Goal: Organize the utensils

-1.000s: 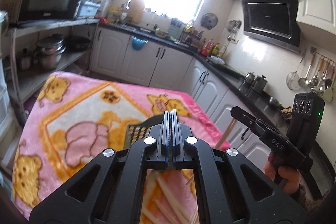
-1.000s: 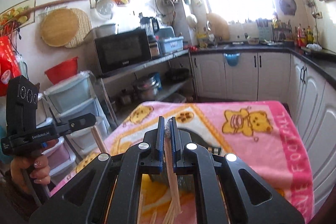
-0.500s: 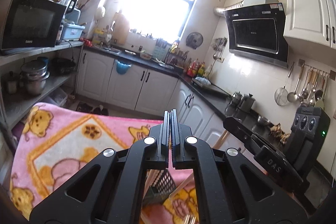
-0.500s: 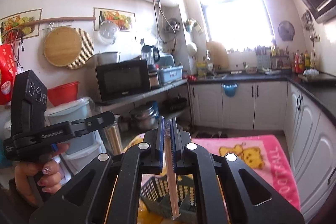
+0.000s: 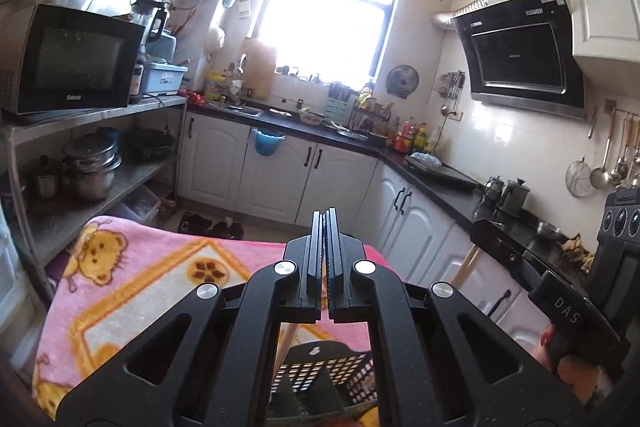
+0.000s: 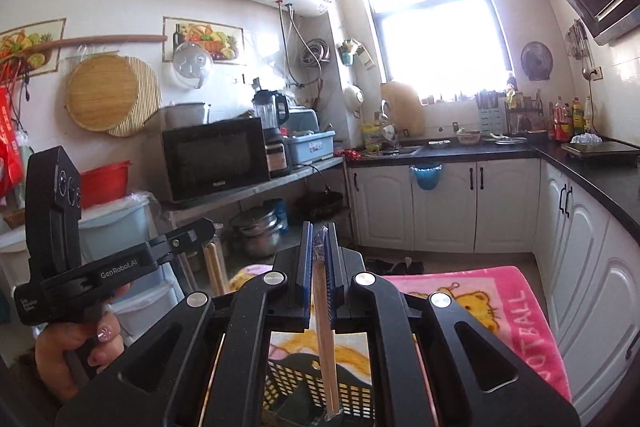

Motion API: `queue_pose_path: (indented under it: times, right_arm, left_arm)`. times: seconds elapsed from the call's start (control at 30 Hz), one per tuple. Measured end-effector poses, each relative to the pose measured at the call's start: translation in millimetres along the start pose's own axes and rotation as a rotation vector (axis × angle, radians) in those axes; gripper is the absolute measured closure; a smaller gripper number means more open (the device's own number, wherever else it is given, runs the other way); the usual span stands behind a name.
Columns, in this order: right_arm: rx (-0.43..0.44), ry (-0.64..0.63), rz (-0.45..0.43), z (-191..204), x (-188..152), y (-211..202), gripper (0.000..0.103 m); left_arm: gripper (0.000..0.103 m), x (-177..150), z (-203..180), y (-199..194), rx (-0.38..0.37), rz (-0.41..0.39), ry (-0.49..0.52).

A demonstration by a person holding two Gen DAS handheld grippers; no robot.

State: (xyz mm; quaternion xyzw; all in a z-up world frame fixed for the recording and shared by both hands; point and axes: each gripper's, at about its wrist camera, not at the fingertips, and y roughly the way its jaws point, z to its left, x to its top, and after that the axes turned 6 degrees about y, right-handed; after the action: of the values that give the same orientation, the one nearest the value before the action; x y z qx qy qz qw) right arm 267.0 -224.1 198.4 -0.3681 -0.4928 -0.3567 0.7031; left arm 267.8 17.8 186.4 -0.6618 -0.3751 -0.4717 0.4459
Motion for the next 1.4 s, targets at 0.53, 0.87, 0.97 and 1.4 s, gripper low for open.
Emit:
queue_pose_path:
  times: [0.53, 0.87, 0.97, 1.4]
  right_arm:
    - [-0.042, 0.074, 0.09, -23, -41, 16, 0.092]
    - [-0.132, 0.05, 0.106, -30, -61, -1, 0.065]
    - [-0.162, 0.031, 0.108, -33, -70, -7, 0.061]
    - [-0.177, 0.063, 0.139, -41, -93, -33, 0.048]
  left_arm:
    - [0.103, -40, 19, 15, -0.011, 0.05, -0.059]
    - [0.086, -61, 23, 12, 0.006, 0.085, -0.063]
    - [0.074, -65, 20, 6, 0.019, 0.08, -0.045]
    - [0.031, -78, 17, -26, 0.09, 0.061, -0.036]
